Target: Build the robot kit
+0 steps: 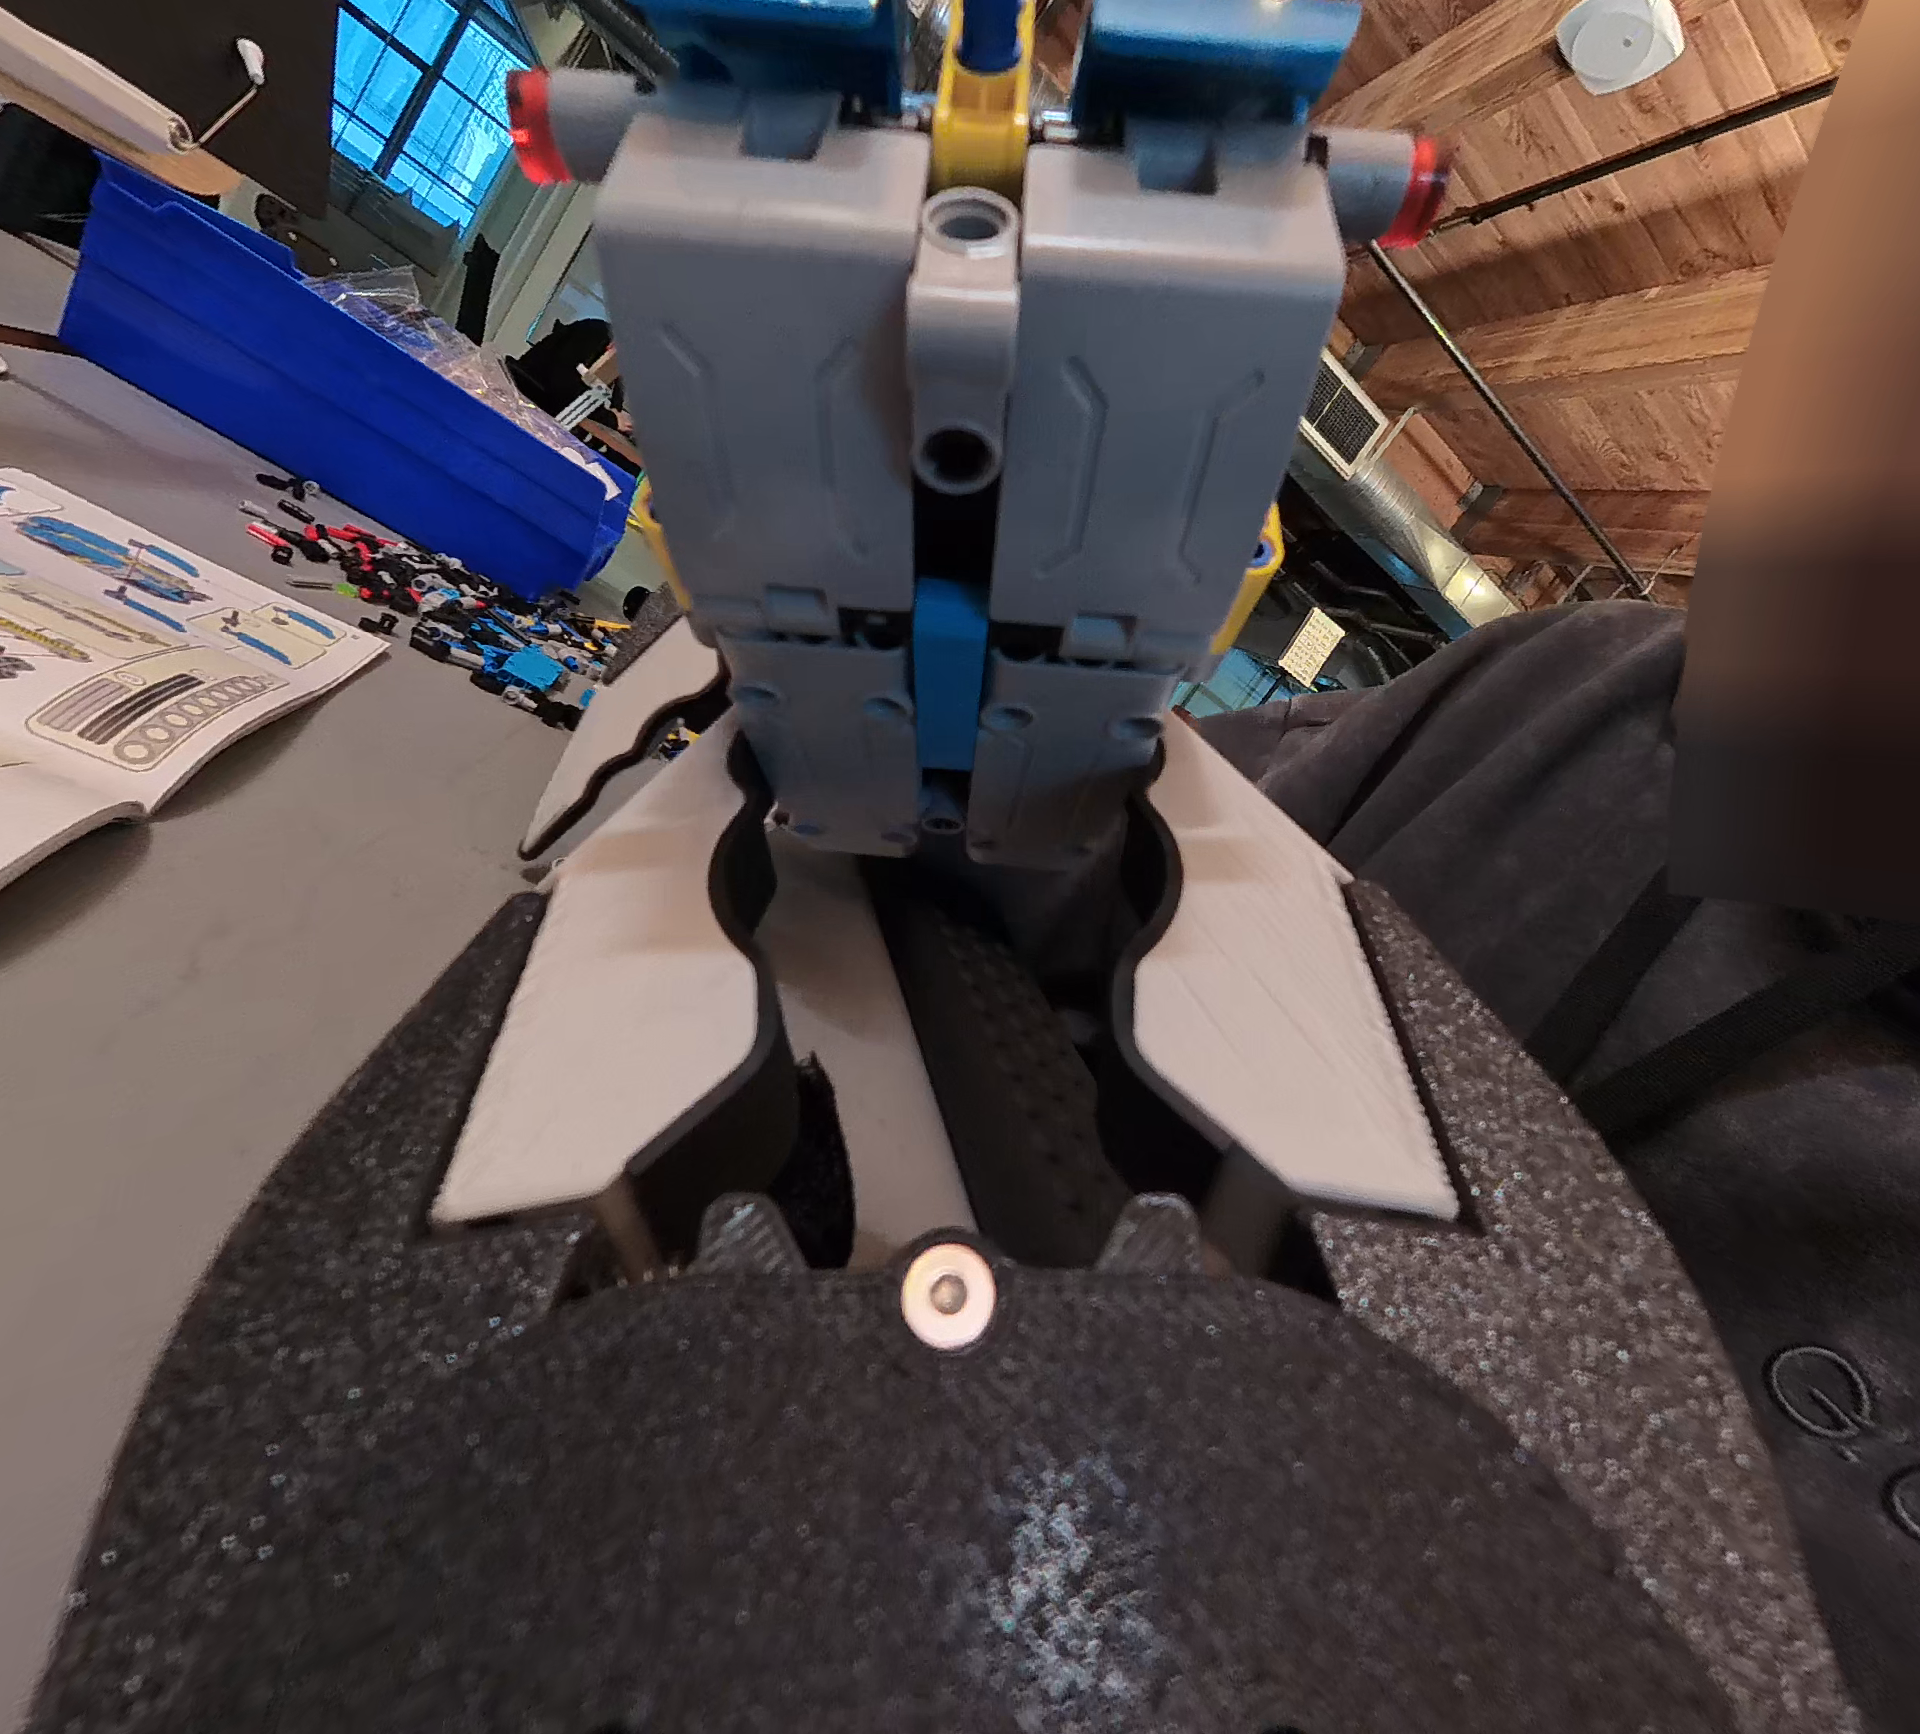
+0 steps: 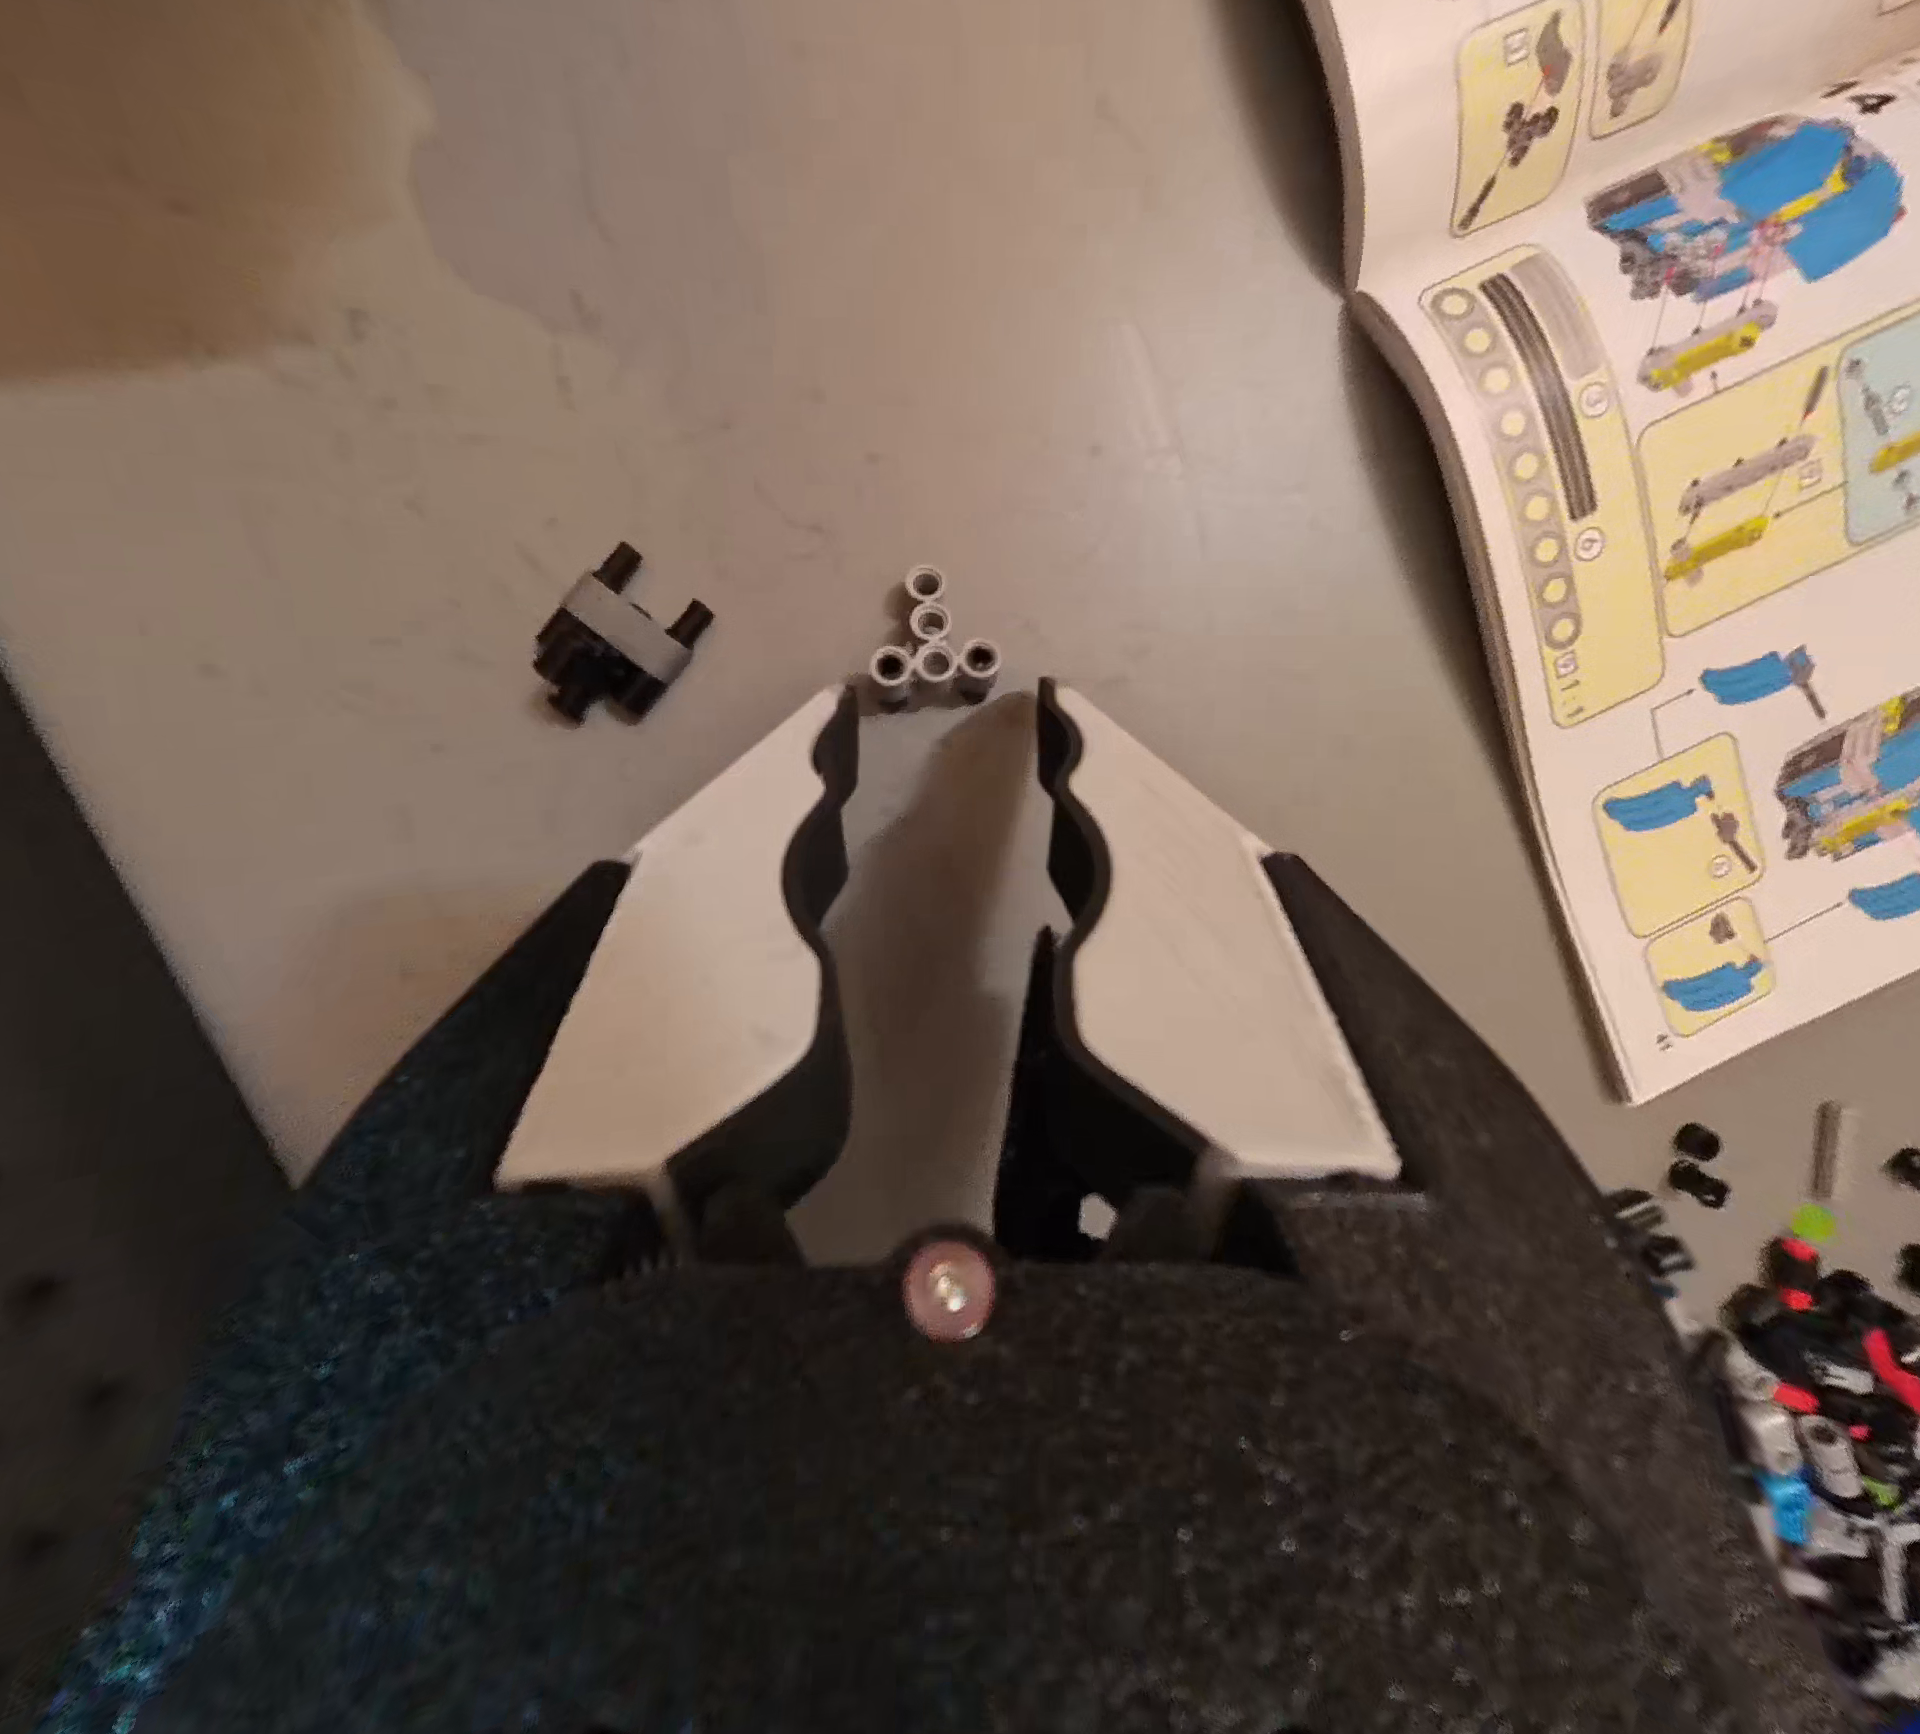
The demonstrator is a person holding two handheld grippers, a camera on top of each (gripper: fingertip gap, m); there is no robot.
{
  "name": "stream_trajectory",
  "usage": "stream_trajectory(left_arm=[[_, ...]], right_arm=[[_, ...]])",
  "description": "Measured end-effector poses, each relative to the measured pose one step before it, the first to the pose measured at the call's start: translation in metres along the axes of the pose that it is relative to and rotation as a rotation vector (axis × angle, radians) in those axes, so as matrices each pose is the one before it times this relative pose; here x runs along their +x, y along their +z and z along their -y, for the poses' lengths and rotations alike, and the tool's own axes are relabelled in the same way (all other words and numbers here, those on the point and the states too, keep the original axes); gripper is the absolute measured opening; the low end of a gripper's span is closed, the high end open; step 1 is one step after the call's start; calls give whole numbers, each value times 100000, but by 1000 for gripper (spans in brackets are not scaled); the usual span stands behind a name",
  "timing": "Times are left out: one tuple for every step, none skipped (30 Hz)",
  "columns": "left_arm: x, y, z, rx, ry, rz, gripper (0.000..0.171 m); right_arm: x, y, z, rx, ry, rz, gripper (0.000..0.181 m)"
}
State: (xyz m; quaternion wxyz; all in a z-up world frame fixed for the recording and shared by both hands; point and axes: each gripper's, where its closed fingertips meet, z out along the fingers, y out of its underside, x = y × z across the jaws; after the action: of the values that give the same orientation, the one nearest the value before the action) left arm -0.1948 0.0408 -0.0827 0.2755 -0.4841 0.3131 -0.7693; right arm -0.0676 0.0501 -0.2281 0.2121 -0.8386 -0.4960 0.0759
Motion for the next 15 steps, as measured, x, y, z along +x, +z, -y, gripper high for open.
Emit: stream_trajectory(left_arm=[[0,11,-29,-92,-71,-7,67],[19,6,-17,-70,-38,-92,67],[24,12,-16,-67,-8,-52,67],[-5,9,-31,-158,42,12,67],[22,11,-38,-215,47,-93,67],[39,22,-26,-135,143,-166,67],[47,10,7,51,372,-44,67],[62,-15,77,468,373,-159,67],[67,-39,159,973,281,-247,67],[30,-61,214,1313,490,53,67],[15,-76,248,1393,360,2,67],[40,-77,249,1439,-146,-357,67],[34,-71,253,1596,-152,-332,67],[27,-46,212,1417,-119,-179,67],[50,-22,123,968,-365,-493,67]], right_arm=[[23,131,70,-1044,-2132,203,34],[-186,162,108,-493,-1337,1553,33],[-126,79,115,-470,-218,1737,30],[250,21,63,-613,-298,-785,28],[67,-23,31,-452,-699,-114,24],[-218,-77,63,-567,-143,1744,23],[98,-314,513,2537,310,-677,23],[4,-616,1096,6315,948,-191,23],[-138,-881,1616,9102,2917,740,23],[-78,-1075,2112,11686,4008,187,23],[-137,-1225,2757,15997,5428,-32,23],[-717,-1086,3119,18679,7918,3440,23],[-1360,-598,2781,17383,9389,7433,23],[-1382,25,1878,12667,7906,7035,22],[-922,526,796,6457,4323,3572,22]])
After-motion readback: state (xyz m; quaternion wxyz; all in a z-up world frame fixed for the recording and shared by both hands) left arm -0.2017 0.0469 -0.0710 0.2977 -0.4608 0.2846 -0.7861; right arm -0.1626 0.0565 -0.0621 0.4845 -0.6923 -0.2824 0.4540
